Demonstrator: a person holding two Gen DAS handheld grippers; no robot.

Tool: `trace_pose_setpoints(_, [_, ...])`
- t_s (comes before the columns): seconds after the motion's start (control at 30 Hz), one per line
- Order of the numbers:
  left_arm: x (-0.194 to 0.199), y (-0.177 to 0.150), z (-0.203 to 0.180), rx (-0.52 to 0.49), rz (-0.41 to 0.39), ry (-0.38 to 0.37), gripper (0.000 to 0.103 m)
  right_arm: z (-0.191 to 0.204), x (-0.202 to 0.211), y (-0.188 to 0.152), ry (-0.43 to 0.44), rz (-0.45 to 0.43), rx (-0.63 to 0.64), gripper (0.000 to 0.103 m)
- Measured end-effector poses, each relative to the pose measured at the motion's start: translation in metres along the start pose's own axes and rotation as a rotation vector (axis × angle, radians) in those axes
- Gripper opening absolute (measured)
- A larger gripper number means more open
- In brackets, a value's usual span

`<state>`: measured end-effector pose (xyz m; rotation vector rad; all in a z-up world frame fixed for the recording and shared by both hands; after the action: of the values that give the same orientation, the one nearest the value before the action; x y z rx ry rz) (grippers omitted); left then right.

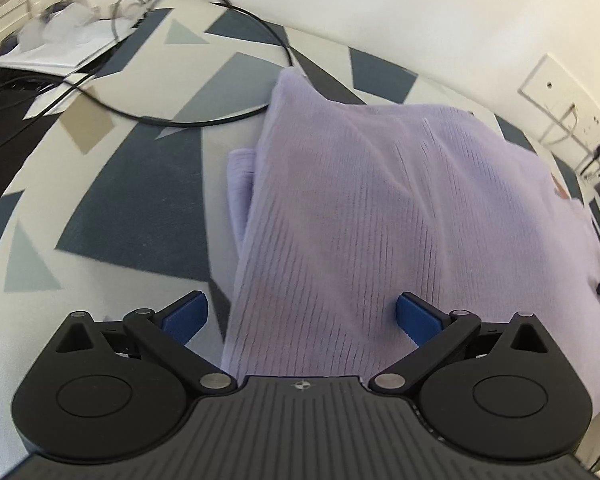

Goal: Fold clothes
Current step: 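Position both open grippers at the folded cardigan's edge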

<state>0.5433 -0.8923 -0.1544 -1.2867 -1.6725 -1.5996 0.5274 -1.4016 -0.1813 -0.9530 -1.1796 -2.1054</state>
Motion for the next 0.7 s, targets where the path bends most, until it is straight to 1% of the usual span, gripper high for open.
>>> trace_pose_setpoints(0.07, [-0.007, 0.003, -0.002, -0.015, 0.015, 0.000, 0.102, -0.001, -0.004, 0.001, 0.006, -0.017, -0.004, 0.102])
trace_pose_setpoints(0.17, [-0.013, 0.009, -0.003, -0.022, 0.019, 0.000, 0.103, 0.004, -0.009, 0.003, 0.003, -0.020, 0.032, 0.102])
trace_pose_setpoints(0.37, [-0.020, 0.017, -0.009, -0.049, 0.039, 0.011, 0.103, 0.011, -0.013, 0.007, -0.040, 0.010, 0.069, 0.102])
trace_pose_setpoints(0.5, [-0.024, 0.028, -0.022, -0.058, 0.011, 0.013, 0.103, 0.016, -0.015, 0.007, -0.076, 0.009, 0.068, 0.102])
trace_pose_setpoints(0.6, [-0.032, 0.035, -0.028, -0.045, 0.018, 0.035, 0.103, 0.018, -0.016, 0.006, -0.090, 0.008, 0.064, 0.102])
trace_pose_setpoints(0.7, [-0.036, 0.038, -0.031, -0.069, 0.019, 0.045, 0.103, 0.017, -0.017, 0.009, -0.088, 0.015, 0.053, 0.102])
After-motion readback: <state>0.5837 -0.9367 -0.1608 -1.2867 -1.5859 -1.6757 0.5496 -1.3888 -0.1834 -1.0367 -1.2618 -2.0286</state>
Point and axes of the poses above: each gripper's, at about its wrist camera, not at the fingertips, and x roughly against the way its jaws point, z to its left, y to its top, the point moved 2 cm from there along -x, roughly the way its jaws point, and after that the axes turned 5 degrees about -x, right-handed, at the moved point
